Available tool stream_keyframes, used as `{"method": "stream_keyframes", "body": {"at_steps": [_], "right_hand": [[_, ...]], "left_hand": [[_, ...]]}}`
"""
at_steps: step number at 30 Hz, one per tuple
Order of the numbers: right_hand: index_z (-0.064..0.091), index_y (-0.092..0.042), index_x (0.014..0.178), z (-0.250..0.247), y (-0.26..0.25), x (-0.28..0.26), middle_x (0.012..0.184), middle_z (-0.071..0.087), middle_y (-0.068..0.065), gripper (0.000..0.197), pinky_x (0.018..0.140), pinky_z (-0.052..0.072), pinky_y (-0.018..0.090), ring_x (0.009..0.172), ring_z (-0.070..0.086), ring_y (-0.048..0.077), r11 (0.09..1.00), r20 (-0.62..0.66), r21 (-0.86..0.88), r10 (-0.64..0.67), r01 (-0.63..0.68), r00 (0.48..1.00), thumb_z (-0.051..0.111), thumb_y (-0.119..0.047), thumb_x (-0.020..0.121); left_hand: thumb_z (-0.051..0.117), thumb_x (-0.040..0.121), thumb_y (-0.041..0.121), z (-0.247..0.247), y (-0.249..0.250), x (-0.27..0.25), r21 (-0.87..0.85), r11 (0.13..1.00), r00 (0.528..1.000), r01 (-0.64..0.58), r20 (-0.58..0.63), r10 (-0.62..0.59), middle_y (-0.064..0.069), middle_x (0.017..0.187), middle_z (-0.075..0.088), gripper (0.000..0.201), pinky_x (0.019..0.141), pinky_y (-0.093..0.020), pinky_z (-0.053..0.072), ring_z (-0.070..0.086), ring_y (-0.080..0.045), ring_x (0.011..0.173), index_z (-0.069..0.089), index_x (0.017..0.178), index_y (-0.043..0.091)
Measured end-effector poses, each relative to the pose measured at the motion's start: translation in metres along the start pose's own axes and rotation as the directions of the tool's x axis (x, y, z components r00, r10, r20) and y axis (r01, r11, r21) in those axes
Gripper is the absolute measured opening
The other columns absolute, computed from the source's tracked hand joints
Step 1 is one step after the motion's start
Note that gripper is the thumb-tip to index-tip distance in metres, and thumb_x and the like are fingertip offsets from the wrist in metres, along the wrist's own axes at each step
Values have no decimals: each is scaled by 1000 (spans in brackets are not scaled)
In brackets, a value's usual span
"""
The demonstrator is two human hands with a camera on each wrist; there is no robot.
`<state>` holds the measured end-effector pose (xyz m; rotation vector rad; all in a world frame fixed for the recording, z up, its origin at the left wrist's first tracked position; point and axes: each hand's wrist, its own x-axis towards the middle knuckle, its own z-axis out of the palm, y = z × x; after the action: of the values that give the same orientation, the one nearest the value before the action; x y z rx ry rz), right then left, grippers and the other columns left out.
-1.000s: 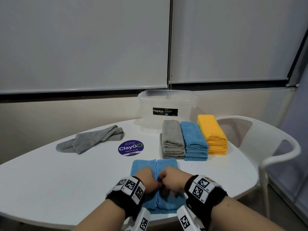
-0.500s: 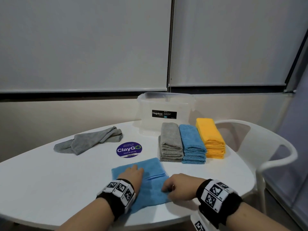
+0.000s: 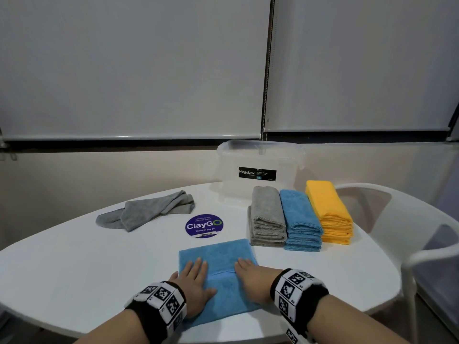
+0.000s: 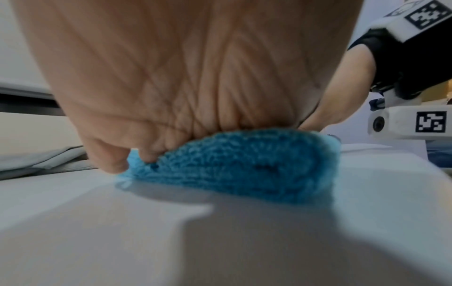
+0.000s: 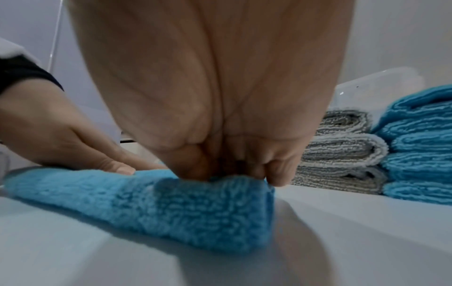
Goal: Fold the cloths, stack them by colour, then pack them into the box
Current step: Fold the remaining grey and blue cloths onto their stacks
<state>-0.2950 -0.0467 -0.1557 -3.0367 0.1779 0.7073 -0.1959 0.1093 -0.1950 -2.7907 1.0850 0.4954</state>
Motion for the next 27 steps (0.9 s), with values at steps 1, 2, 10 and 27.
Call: {"method": "stream_keyframes", "body": {"at_steps": [1, 2, 10, 27], "right_hand": [[-5, 5, 149, -1, 2, -2, 158, -8, 21, 67, 120, 4, 35, 148, -2, 31, 1000, 10, -13, 7, -7, 1000, 37, -10, 98], [-4, 6, 149, -2, 5, -3, 158, -6, 22, 68, 120, 5, 35, 148, 0, 31, 1000, 12, -17, 13, -13, 1000, 38, -9, 98], [8, 1, 150, 3, 15, -37, 156, 16, 19, 65, 115, 25, 43, 138, 31, 37, 996, 119, -75, 51, -42, 992, 42, -2, 94], [-8, -16, 152, 34, 39, -55, 160, -14, 1, 103, 110, -14, 24, 142, -17, 6, 970, -38, 9, -243, 244, 969, 34, -74, 79]], "left_hand": [[21, 99, 55, -1, -3, -1, 3, 1000, 1000, -11, 3, 11, 0, 160, -16, 72, 120, -39, 5, -8, -17, 148, -9, 153, 17], [21, 99, 54, -2, -6, -1, 7, 1000, 1000, -26, 3, 26, 0, 159, -16, 72, 120, -39, 6, -9, -18, 148, -10, 152, 16], [11, 90, 69, -10, -11, -16, 51, 974, 968, -222, 129, 214, 1, 159, -18, 84, 120, -41, 5, -11, -18, 147, -11, 152, 16], [15, 42, 90, -8, -38, -50, 99, 925, 926, -368, 126, 355, 3, 159, -17, 131, 119, -36, 5, -7, -9, 147, -16, 150, 22]]}}
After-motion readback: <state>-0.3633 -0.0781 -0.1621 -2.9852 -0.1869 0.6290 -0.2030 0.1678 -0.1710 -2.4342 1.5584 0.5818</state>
